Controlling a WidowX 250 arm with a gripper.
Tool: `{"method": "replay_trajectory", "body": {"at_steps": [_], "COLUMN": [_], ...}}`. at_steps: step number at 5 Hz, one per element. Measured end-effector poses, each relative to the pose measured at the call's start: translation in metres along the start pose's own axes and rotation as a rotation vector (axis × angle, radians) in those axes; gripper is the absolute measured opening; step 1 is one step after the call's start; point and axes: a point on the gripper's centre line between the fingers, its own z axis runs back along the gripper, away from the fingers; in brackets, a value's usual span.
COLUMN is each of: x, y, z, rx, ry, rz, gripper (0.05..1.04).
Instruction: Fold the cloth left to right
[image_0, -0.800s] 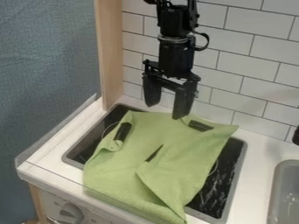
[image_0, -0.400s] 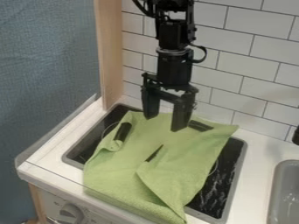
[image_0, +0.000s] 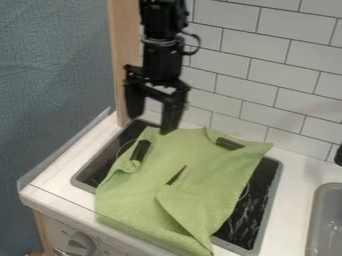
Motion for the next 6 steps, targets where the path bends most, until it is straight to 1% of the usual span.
{"method": "replay_trajectory", "body": {"at_steps": [1, 2, 3, 4, 5, 6], "x": [-0.005, -0.004, -0.004, -0.001, -0.006, -0.005], "y": [0.027, 0.033, 0.035, 0.041, 0.042, 0.042], "z": [-0.003, -0.021, -0.039, -0.047, -0.064, -0.071], "rx": [0.044, 0.069, 0.051, 0.03, 0.044, 0.046], "ry": [-0.015, 0.023, 0.056, 0.019, 0.064, 0.07], "rz": [0.1, 0.132, 0.137, 0.144, 0.152, 0.16], "gripper": [0.999, 0.999, 0.999, 0.999, 0.999, 0.999]}}
